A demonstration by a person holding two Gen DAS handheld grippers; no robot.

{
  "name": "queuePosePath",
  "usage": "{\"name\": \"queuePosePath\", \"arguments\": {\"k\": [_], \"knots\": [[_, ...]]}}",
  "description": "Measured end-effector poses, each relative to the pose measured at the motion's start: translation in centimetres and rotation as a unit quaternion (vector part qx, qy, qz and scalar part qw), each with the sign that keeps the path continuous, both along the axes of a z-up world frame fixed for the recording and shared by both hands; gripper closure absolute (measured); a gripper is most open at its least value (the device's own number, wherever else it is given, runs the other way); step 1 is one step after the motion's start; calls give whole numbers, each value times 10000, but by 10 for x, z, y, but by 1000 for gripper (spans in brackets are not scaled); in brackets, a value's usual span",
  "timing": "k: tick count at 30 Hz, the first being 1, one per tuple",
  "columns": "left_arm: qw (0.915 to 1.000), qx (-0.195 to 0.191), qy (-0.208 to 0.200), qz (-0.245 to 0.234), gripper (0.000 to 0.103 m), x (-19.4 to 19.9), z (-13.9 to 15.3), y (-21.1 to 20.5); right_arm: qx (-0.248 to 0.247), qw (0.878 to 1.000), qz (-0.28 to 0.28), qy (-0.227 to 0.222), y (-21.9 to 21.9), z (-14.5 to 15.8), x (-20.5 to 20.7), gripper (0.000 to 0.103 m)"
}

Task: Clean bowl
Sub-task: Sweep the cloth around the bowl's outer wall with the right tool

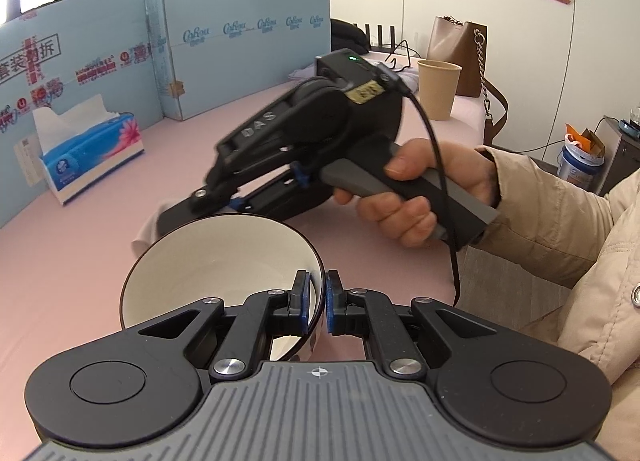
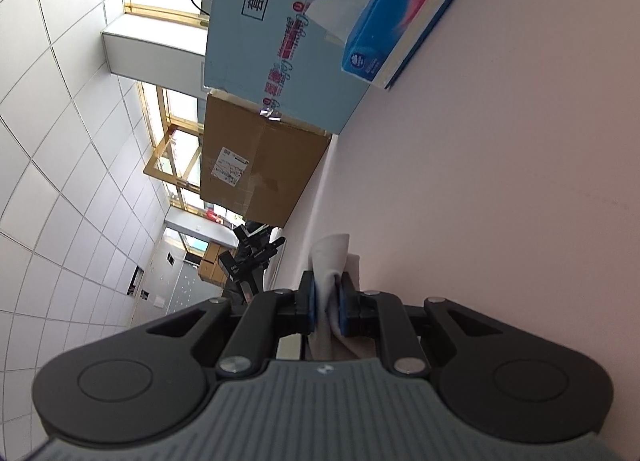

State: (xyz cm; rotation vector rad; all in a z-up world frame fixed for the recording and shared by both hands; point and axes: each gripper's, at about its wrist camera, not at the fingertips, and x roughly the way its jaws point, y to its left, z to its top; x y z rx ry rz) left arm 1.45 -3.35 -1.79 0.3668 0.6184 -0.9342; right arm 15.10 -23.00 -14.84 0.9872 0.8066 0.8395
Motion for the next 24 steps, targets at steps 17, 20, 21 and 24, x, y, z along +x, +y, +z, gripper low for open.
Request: {"name": "queuePosePath", "arguments": {"k": [17, 20, 21, 24], "knots": [[9995, -155, 81, 261, 90, 1, 0, 2, -154, 9989, -422, -165, -39, 5, -41, 87], [9993, -170, 86, 311, 90, 0, 0, 2, -126, 9986, -500, -140, -44, 1, -52, 87], [9993, -175, 87, 327, 89, 0, 0, 2, -104, 9986, -511, -128, -45, -1, -55, 87], [9991, -189, 91, 382, 89, 0, 0, 2, -37, 9985, -537, -114, -48, -5, -66, 88]]}}
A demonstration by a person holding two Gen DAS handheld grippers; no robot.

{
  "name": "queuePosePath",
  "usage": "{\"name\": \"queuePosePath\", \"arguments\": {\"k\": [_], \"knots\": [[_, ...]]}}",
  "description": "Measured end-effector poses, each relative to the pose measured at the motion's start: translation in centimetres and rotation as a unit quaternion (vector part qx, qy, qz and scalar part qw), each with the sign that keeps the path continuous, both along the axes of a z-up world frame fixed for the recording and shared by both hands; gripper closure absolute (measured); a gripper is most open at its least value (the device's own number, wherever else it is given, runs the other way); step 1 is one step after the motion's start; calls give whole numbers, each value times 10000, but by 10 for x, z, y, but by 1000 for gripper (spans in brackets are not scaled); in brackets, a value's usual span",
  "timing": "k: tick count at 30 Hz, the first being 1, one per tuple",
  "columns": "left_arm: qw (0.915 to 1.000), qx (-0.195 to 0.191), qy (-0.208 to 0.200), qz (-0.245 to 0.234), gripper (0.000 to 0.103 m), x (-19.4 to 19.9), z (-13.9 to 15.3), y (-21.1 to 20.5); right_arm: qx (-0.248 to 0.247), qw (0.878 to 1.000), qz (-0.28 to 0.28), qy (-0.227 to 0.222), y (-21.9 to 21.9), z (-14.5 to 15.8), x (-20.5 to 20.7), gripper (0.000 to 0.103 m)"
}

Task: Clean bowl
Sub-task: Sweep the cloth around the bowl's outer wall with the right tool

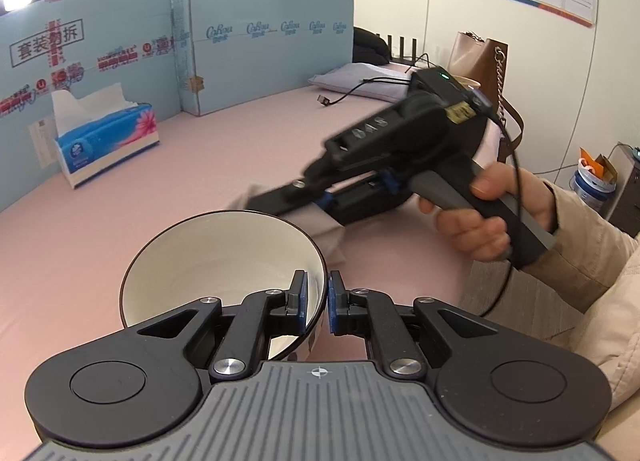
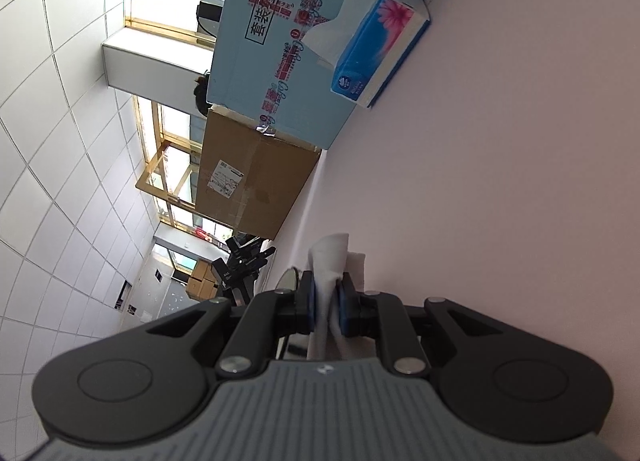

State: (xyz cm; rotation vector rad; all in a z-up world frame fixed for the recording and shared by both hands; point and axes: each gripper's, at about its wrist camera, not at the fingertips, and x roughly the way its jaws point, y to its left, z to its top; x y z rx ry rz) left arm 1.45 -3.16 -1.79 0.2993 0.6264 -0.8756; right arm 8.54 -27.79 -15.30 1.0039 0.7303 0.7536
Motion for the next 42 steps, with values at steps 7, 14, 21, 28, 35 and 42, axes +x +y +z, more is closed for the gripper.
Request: {"name": "queuePosePath", "arguments": {"k": [7, 14, 21, 28, 35, 42], "knots": [[9993, -48, -65, 353, 80, -1, 4, -6, 69, 9999, 1, -115, -1, 3, -18, 88], [9976, -116, -79, 680, 75, 4, 5, -23, 47, 9996, -223, -190, -9, 7, -18, 88], [9938, 4, 23, 1110, 73, 17, 2, -35, 5, 9986, -451, -288, -20, 12, -20, 87], [9955, 211, 5, 922, 86, 11, 4, -30, -82, 9987, -390, -303, -13, 13, -18, 87], [9975, 411, -15, 570, 94, 0, 6, -14, -59, 9993, -259, -254, 2, 10, -16, 87], [9992, 335, -90, 219, 92, -10, 3, 1, 358, 9993, -70, 9, 17, -1, -9, 87]]}}
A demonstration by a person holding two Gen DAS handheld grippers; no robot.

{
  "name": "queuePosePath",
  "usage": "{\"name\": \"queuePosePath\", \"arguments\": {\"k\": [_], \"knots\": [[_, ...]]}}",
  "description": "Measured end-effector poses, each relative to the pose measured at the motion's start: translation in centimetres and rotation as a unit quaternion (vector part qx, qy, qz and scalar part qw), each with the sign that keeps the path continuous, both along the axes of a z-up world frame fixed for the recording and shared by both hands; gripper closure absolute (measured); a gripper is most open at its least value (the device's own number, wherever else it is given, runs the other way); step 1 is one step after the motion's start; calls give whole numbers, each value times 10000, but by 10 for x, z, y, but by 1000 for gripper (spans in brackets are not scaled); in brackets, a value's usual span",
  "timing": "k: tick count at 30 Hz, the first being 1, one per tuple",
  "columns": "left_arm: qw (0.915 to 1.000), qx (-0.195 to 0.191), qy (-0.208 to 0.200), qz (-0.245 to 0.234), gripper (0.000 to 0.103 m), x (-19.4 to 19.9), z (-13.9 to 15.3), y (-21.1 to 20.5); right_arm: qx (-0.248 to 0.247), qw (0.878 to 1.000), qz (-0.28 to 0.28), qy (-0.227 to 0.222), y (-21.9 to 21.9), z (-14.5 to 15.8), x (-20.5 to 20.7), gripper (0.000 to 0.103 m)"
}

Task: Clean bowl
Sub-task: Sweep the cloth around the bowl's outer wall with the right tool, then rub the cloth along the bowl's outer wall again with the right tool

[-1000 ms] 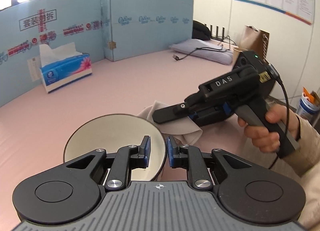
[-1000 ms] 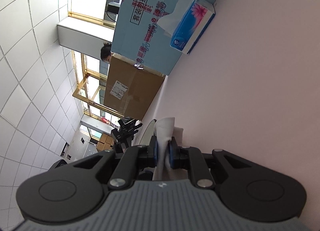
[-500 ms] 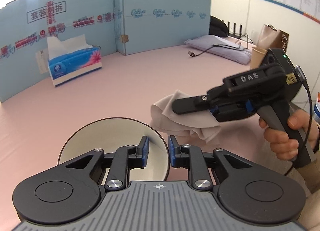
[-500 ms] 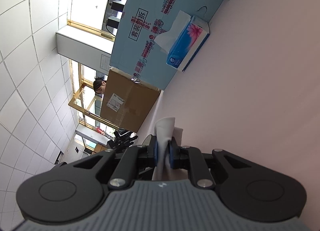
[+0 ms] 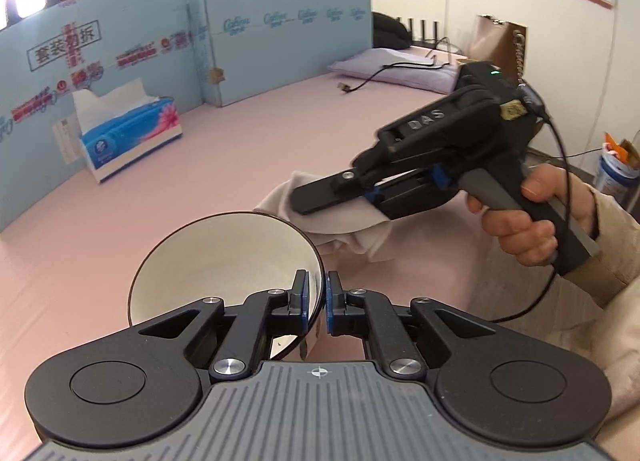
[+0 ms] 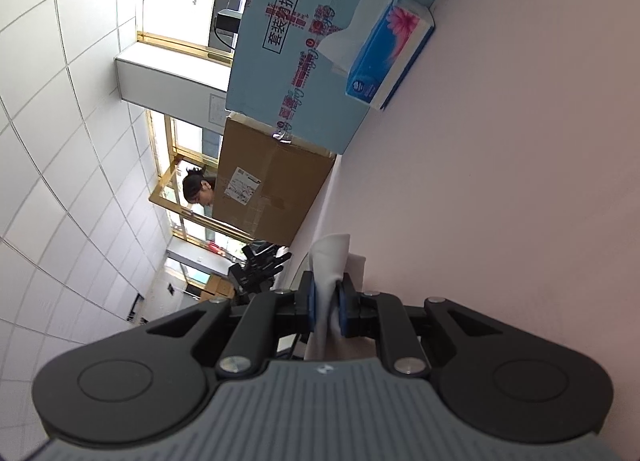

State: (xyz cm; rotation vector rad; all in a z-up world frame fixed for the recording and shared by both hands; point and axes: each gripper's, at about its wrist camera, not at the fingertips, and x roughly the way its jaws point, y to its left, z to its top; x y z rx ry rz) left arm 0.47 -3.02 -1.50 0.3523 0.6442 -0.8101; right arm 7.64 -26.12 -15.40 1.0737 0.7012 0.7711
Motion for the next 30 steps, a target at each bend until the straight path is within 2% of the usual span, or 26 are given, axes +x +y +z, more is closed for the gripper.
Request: {"name": "queuePosePath", "arguments": {"k": [6, 17, 30], "knots": [[9999, -57, 1, -140, 93, -1, -1, 5, 81, 9997, 89, 196, 3, 0, 18, 87], [9996, -117, 72, -255, 92, 3, -1, 7, -136, 9976, 591, 331, 32, -1, 64, 87], [9995, -183, 124, -223, 91, 6, -4, 9, -255, 9924, 1180, 223, 60, 6, 84, 87]]}}
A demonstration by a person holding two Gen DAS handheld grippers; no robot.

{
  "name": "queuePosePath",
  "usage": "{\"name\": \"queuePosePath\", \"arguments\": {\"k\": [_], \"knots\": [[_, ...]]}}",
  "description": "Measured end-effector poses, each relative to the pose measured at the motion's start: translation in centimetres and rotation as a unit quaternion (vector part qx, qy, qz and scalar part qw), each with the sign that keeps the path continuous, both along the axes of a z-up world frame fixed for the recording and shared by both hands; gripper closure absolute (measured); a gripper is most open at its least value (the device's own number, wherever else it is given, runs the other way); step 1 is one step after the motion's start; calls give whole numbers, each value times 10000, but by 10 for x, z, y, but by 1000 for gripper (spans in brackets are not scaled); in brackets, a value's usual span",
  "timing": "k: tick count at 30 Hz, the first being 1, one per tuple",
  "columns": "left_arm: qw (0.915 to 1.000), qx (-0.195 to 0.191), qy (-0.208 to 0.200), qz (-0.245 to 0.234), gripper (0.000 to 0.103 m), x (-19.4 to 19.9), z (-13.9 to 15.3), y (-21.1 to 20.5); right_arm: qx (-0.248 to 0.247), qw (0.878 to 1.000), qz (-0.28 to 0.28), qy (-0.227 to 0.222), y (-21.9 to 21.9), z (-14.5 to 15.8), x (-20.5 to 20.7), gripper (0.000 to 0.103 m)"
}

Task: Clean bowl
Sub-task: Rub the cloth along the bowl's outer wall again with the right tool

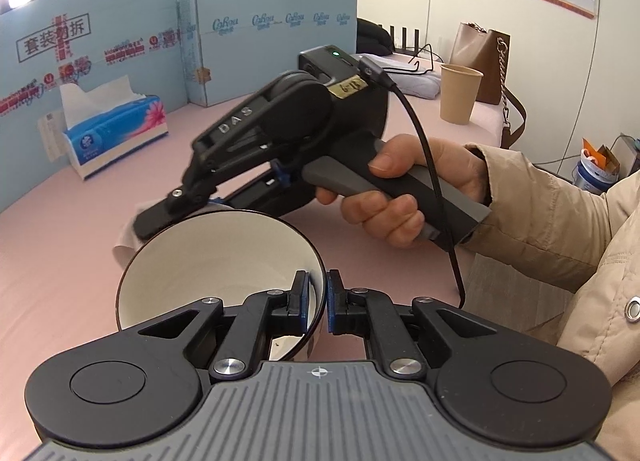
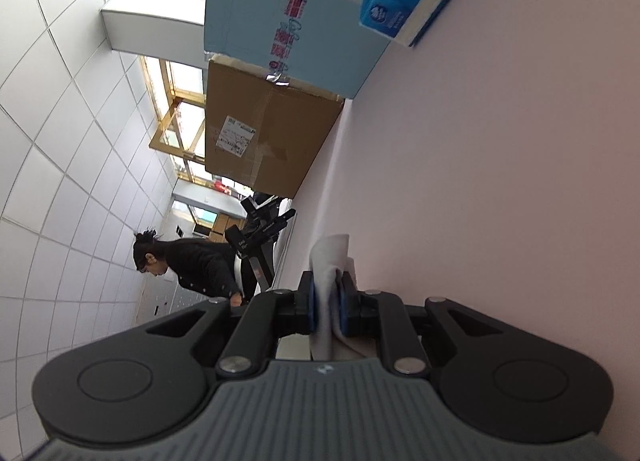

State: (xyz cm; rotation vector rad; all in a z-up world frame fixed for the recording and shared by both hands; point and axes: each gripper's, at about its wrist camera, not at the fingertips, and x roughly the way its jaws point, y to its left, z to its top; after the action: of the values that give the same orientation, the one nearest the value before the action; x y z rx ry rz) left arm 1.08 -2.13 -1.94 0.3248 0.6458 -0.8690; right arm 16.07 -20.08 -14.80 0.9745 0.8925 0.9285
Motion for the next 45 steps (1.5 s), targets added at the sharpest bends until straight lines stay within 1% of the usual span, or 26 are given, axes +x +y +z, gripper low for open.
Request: {"name": "queuePosePath", "arguments": {"k": [4, 8, 14, 17, 23, 27, 40, 45], "knots": [[10000, -25, 13, 39, 91, 0, 0, 0, -40, 9997, 220, -12, 9, 2, 5, 87], [10000, -35, 28, 66, 90, 0, 0, 0, -40, 9998, 210, -40, 3, 1, 2, 87], [10000, -16, 11, 97, 90, 0, 0, -1, -91, 9999, -87, -114, -23, 3, -15, 87], [9999, -23, 15, 133, 89, 0, 0, -1, -35, 9997, -214, -140, -34, 3, -23, 87], [9998, -10, 24, 181, 88, 0, 0, -1, 59, 9988, -468, -154, -50, 1, -40, 87], [9997, -16, 27, 233, 86, 0, 0, -1, 129, 9979, -613, -141, -53, 1, -48, 87], [9992, 15, -8, 407, 86, -3, 2, -3, 341, 9963, -786, -88, -61, -6, -81, 87], [9981, 62, -72, 615, 80, -2, 4, -10, 419, 9965, -712, -145, -61, -5, -95, 87]]}}
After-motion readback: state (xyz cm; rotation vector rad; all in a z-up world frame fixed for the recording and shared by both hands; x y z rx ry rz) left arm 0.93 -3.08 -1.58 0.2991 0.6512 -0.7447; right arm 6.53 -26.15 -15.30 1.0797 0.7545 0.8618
